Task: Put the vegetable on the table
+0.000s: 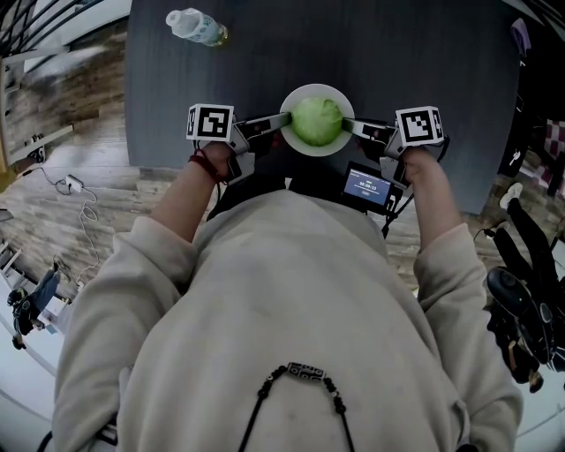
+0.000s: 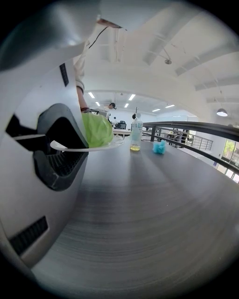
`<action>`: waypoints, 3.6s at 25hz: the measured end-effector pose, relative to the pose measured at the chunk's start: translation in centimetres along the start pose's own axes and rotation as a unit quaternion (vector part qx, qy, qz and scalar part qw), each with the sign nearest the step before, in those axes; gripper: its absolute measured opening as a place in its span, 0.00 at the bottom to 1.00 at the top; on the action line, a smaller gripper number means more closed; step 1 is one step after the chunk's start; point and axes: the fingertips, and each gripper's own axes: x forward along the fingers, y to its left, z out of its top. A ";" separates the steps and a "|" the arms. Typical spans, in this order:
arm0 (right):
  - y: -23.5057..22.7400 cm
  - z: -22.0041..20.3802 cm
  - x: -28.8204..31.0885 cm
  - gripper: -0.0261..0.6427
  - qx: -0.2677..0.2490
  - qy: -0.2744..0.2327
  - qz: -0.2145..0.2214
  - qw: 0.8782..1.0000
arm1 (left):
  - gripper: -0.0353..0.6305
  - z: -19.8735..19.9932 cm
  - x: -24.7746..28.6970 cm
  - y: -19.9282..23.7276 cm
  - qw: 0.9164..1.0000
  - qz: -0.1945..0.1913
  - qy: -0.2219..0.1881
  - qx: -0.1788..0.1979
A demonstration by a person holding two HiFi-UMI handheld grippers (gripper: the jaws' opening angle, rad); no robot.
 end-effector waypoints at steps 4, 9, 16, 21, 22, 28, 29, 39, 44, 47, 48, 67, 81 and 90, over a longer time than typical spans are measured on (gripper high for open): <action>-0.9 -0.2 0.0 0.08 0.008 0.004 -0.013 1.000 | 0.08 -0.1 0.2 0.3 1.000 0.000 0.004 -0.002; -1.1 -0.3 0.3 0.08 0.008 0.004 0.006 1.000 | 0.08 -0.4 0.5 0.9 1.000 0.002 0.002 -0.002; -3.3 -0.6 0.6 0.08 0.026 0.009 -0.007 1.000 | 0.08 -0.7 1.0 2.6 0.999 0.030 0.002 -0.020; -4.5 -0.7 1.2 0.08 0.043 0.015 0.001 0.999 | 0.08 -1.0 1.5 4.0 0.998 0.044 0.006 -0.039; -4.7 -0.8 1.3 0.08 0.047 0.016 -0.001 0.999 | 0.08 -1.1 1.5 4.3 0.998 0.047 0.006 -0.045; -6.2 -0.9 1.8 0.08 0.059 0.021 -0.029 0.998 | 0.08 -1.2 1.9 6.2 0.995 0.088 0.007 -0.055; -6.3 -1.0 2.0 0.08 0.060 0.024 -0.034 0.997 | 0.09 -1.4 1.9 6.6 0.993 0.100 0.009 -0.056; -7.6 -1.0 2.7 0.08 0.059 0.029 -0.066 0.996 | 0.10 -1.6 2.0 8.0 0.988 0.147 0.016 -0.046; -8.5 -1.3 2.8 0.08 0.047 0.025 -0.085 0.995 | 0.10 -2.1 2.2 8.5 0.986 0.163 0.020 -0.028; -8.5 -1.0 2.6 0.08 0.044 0.023 -0.090 0.995 | 0.10 -2.0 2.4 8.4 0.985 0.170 0.031 -0.020; -8.5 -1.1 2.6 0.08 0.042 0.024 -0.095 0.994 | 0.11 -2.0 2.4 8.3 0.984 0.175 0.035 -0.014; -10.9 1.2 -5.1 0.30 0.069 -0.117 -0.158 0.978 | 0.54 0.1 -2.0 7.3 0.986 0.163 -0.005 0.025; 4.8 4.9 -13.7 0.07 -0.141 -0.314 -0.173 0.923 | 0.06 8.1 -7.1 -10.6 0.951 0.018 -0.177 0.252; 25.8 4.5 -14.3 0.06 -0.428 -0.354 -0.222 0.801 | 0.06 6.8 -7.3 -29.4 0.791 0.014 -0.214 0.573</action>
